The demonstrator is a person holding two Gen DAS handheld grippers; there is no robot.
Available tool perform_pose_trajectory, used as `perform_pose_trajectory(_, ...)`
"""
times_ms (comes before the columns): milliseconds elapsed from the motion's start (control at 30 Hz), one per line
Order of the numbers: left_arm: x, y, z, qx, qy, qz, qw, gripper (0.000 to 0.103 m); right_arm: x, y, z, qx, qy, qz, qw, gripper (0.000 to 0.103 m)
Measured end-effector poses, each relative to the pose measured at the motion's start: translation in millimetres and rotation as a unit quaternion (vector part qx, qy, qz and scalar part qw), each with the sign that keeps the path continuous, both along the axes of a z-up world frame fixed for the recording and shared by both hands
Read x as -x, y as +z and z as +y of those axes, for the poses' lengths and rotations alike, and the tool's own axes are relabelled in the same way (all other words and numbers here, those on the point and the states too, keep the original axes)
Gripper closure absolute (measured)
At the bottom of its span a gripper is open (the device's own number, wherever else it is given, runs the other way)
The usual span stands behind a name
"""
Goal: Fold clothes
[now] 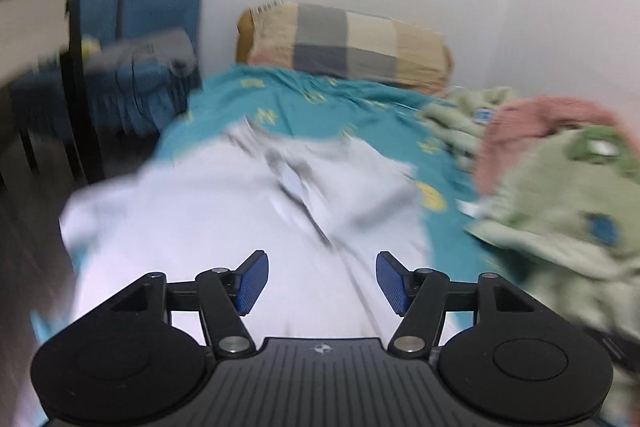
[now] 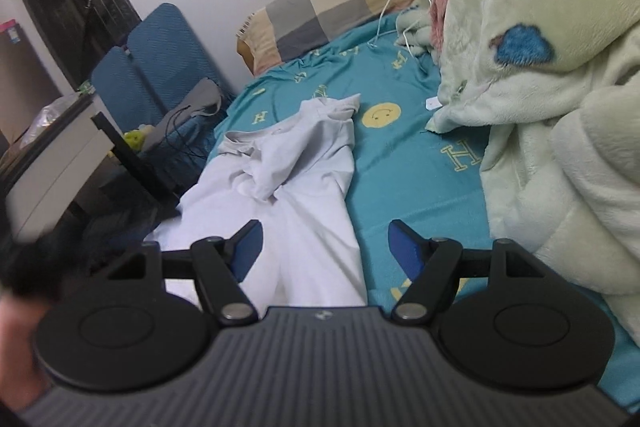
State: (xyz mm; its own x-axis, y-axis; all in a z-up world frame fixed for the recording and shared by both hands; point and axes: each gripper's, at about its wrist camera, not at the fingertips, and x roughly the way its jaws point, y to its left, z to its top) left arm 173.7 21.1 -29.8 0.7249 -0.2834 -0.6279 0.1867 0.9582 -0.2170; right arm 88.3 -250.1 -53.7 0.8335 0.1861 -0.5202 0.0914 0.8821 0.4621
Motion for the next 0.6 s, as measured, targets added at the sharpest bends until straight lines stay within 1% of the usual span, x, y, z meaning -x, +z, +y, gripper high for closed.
perform_pose_trajectory(67, 36.8, -6.3, 2.1, 0.032, -0.015, 0.024, 0.9991, 0.04, 12.9, 8.0, 2.9, 0.013, 0.006, -0.001, 1.0, 0.032)
perform_pose_trajectory(133, 66.7, -15.8, 2.3, 0.062, -0.026, 0.05, 0.9965, 0.04, 29.4, 15.9, 5.4, 0.032, 0.007, 0.005, 0.999, 0.032)
perform_pose_trajectory(200, 89.6, -29.8, -1.2, 0.087, -0.046, 0.082, 0.9917, 0.04, 45.8, 18.8, -0.2, 0.031, -0.001, 0.009, 0.999, 0.032)
perform_pose_trajectory(267, 106.7, -45.0, -7.7, 0.107, -0.071, 0.116, 0.9849, 0.04, 61.8, 19.5, -8.5, 0.023, -0.013, 0.009, 1.0, 0.032)
perform_pose_trajectory(300, 111.9, -52.3, -12.0, 0.113, -0.082, 0.133, 0.9812, 0.04, 68.3, 18.7, -13.2, 0.018, -0.021, 0.012, 1.0, 0.032)
perform_pose_trajectory(367, 118.7, -65.5, -22.7, 0.118, -0.106, 0.162, 0.9741, 0.044, 72.6, 11.7, -25.5, 0.002, -0.046, 0.025, 0.999, 0.031)
perform_pose_trajectory(433, 121.7, -73.7, -32.9, 0.117, -0.129, 0.175, 0.9691, 0.044, 65.9, 5.2, -33.0, -0.01, -0.059, 0.037, 0.998, 0.03)
perform_pose_trajectory(533, 123.8, -85.7, -43.8, 0.119, -0.154, 0.196, 0.9612, 0.045, 51.9, -5.4, -32.5, -0.018, -0.062, 0.051, 0.997, 0.03)
perform_pose_trajectory(600, 121.9, -97.3, -49.7, 0.113, -0.162, 0.22, 0.9553, 0.049, 42.5, -12.7, -27.1, -0.014, -0.054, 0.061, 0.997, 0.031)
